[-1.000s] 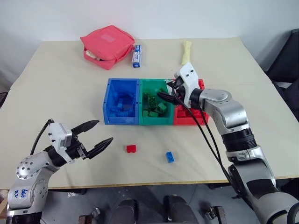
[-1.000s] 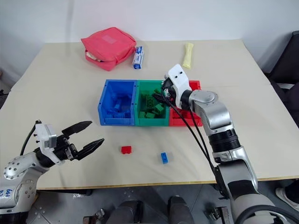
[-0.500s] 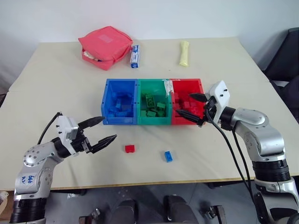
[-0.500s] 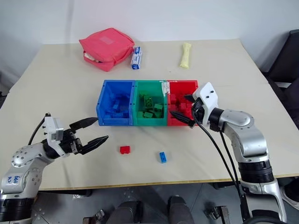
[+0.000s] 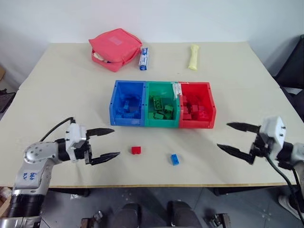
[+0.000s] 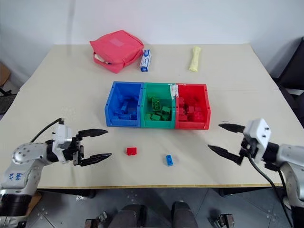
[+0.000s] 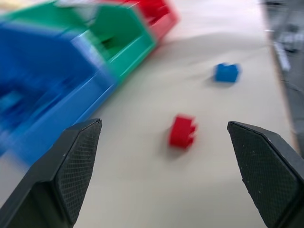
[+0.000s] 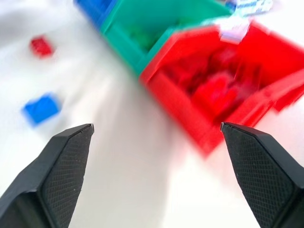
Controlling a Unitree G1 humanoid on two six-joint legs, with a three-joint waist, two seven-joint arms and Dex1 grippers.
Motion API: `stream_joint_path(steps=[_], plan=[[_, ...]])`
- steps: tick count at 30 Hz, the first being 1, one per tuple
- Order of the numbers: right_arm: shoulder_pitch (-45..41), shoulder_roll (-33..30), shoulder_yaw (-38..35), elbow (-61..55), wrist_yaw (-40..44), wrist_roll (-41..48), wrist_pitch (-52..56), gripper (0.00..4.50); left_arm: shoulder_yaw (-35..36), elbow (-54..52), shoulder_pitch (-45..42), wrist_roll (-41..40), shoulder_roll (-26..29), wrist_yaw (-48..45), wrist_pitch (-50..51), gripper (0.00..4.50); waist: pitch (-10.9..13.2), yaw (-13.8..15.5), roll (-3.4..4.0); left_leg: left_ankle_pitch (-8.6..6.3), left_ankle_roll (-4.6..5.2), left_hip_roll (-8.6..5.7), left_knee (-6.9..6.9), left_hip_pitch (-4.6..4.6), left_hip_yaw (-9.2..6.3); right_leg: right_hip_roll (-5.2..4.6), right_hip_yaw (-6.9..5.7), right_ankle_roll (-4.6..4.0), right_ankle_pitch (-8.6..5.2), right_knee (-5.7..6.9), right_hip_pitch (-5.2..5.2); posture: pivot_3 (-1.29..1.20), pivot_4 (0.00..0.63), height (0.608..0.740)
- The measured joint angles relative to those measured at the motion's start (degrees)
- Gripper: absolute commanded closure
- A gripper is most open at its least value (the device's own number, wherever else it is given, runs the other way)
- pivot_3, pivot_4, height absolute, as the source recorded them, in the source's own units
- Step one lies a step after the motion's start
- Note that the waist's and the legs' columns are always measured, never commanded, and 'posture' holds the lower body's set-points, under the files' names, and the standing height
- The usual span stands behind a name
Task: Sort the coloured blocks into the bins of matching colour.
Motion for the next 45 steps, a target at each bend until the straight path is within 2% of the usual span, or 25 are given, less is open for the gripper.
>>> stream_joint_path(steps=[6, 10, 13, 18, 24, 27, 34, 35, 40, 45], plan=[[1.88, -3.13, 3.29, -7.51, 2.31, 3.08, 4.79, 0.02, -3.03, 0.15, -1.31, 0.11, -0.16, -3.97, -0.76, 0.00, 0.02, -0.53, 0.04, 0.04, -0.15, 0.06, -0.03, 0.00, -0.02, 0.04, -0.01, 0.00, 0.00, 0.02, -0.05, 0.00, 0.150, 0.740], [-3.20, -3.14, 9.44, -11.53, 1.78, 4.14, 7.80, 0.02, -2.99, 1.00, -1.56, 0.37, -0.10, -4.72, -1.90, 0.00, 0.02, -0.14, 0.03, 0.04, -0.15, 0.04, 0.04, -0.01, -0.05, 0.01, -0.02, 0.00, 0.00, -0.03, -0.02, 0.00, 0.150, 0.740], [-9.02, -2.63, 17.51, -11.52, 2.44, 2.32, 8.55, 0.02, -2.71, 1.00, -0.26, 0.53, 0.01, -4.69, -2.22, 0.00, 0.02, -0.08, 0.04, 0.05, -0.17, 0.05, 0.01, -0.01, -0.06, 0.02, -0.03, 0.00, 0.00, -0.09, -0.03, 0.00, 0.150, 0.740], [-15.40, 1.49, 30.79, -3.50, 4.02, -7.02, 3.12, 0.02, -2.29, -1.13, 2.77, 0.53, 0.10, -3.47, -1.56, 0.00, 0.02, 0.02, 0.03, 0.03, -0.17, 0.01, 0.07, -0.18, -0.10, -0.01, -0.08, 0.00, 0.00, -0.21, -0.08, 0.00, 0.150, 0.740], [-19.68, 5.80, 36.97, 6.05, 4.34, -13.44, -3.05, 0.02, -1.34, -6.42, 6.36, 0.28, 0.06, -0.01, 0.30, 0.00, 0.02, -0.05, 0.03, 0.03, -0.18, 0.02, 0.11, -0.21, -0.11, 0.00, -0.09, 0.02, 0.01, -0.19, -0.11, 0.00, 0.150, 0.740], [-20.96, 7.75, 37.11, 9.10, 4.13, -14.28, -5.50, 0.61, -0.82, -7.51, 8.04, 0.27, 0.06, 1.07, 0.85, 0.00, 0.02, -0.08, 0.03, 0.05, -0.20, 0.02, 0.10, -0.20, -0.11, 0.01, -0.10, 0.02, 0.01, -0.17, -0.12, 0.00, 0.150, 0.740], [-20.31, 8.15, 36.56, 9.10, 4.75, -13.06, -5.74, 2.89, 1.11, -9.54, 9.25, -1.13, -0.75, 4.35, 2.24, 0.00, 0.02, -0.06, 0.03, 0.04, -0.20, 0.02, 0.10, -0.20, -0.12, 0.00, -0.10, 0.02, 0.01, -0.15, -0.12, 0.00, 0.150, 0.740], [-20.31, 8.22, 36.35, 8.95, 4.72, -12.81, -5.74, 3.05, 1.11, -9.55, 9.68, -1.13, -0.89, 4.58, 2.24, 0.00, 0.02, -0.06, 0.03, 0.04, -0.20, 0.02, 0.10, -0.20, -0.12, 0.00, -0.10, 0.02, 0.01, -0.14, -0.12, 0.00, 0.150, 0.740], [-22.46, 10.40, 34.44, 7.18, 2.82, -10.33, -2.88, 3.04, 2.98, -10.10, 11.20, -1.56, -3.28, 8.58, 2.99, 0.00, 0.02, -0.26, 0.03, 0.06, -0.23, 0.04, 0.09, -0.20, -0.11, 0.02, -0.09, 0.02, 0.01, -0.12, -0.15, 0.00, 0.150, 0.740], [-34.32, 16.51, 33.39, 4.71, -4.44, -6.64, 9.88, 3.04, 7.72, -12.29, 14.62, -3.26, -5.60, 14.27, 3.78, 0.00, 0.02, -0.94, 0.04, 0.06, -0.28, 0.04, 0.06, -0.20, -0.14, 0.02, -0.09, -0.01, 0.00, 0.05, -0.27, 0.00, 0.150, 0.740]])
